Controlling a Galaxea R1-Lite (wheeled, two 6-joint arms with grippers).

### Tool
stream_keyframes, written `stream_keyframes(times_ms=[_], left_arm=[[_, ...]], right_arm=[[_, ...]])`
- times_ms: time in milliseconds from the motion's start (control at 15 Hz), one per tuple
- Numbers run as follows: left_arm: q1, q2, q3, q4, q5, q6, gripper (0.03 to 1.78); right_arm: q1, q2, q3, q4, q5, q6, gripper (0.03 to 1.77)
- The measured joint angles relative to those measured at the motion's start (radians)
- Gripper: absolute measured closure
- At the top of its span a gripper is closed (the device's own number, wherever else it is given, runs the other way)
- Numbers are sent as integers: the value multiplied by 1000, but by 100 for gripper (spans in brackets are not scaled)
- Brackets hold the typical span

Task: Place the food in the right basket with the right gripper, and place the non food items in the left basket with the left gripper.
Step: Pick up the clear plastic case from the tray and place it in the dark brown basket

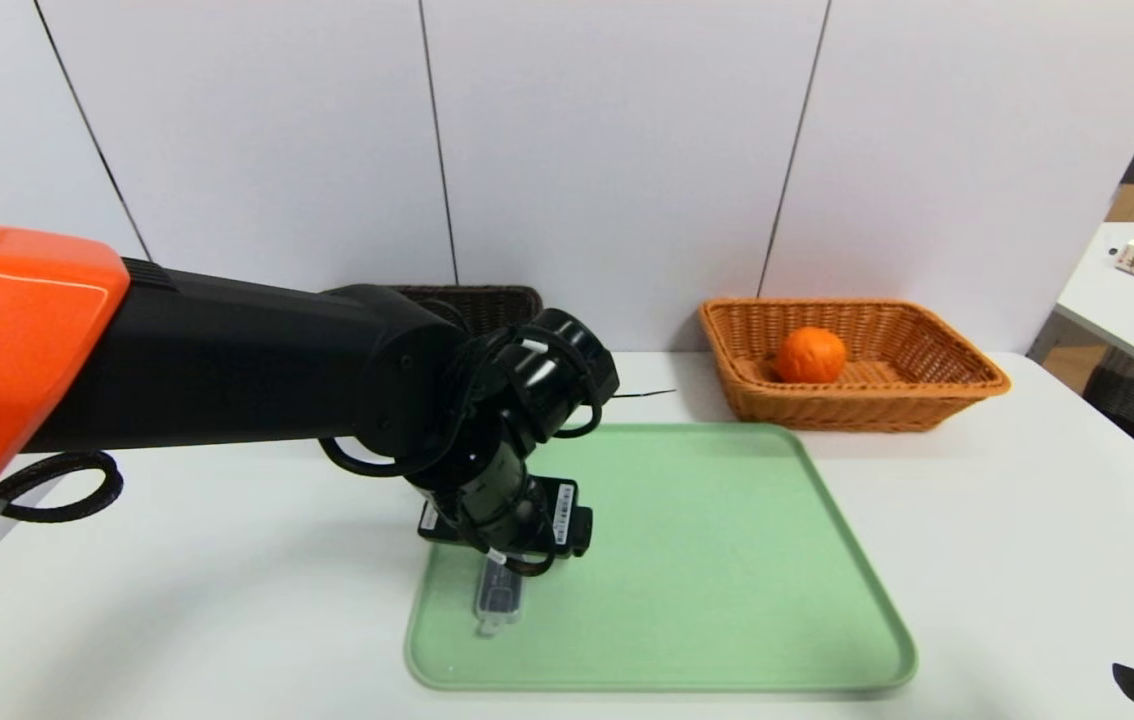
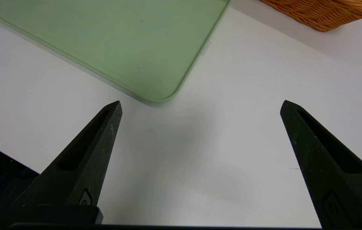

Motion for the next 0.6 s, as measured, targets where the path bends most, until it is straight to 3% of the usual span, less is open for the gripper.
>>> stream_keyframes(times_ms=[600], left_arm=[[24,29,3,-11,-13,-3,12]], right_arm=[[0,-8,0,3,-1,0,9]])
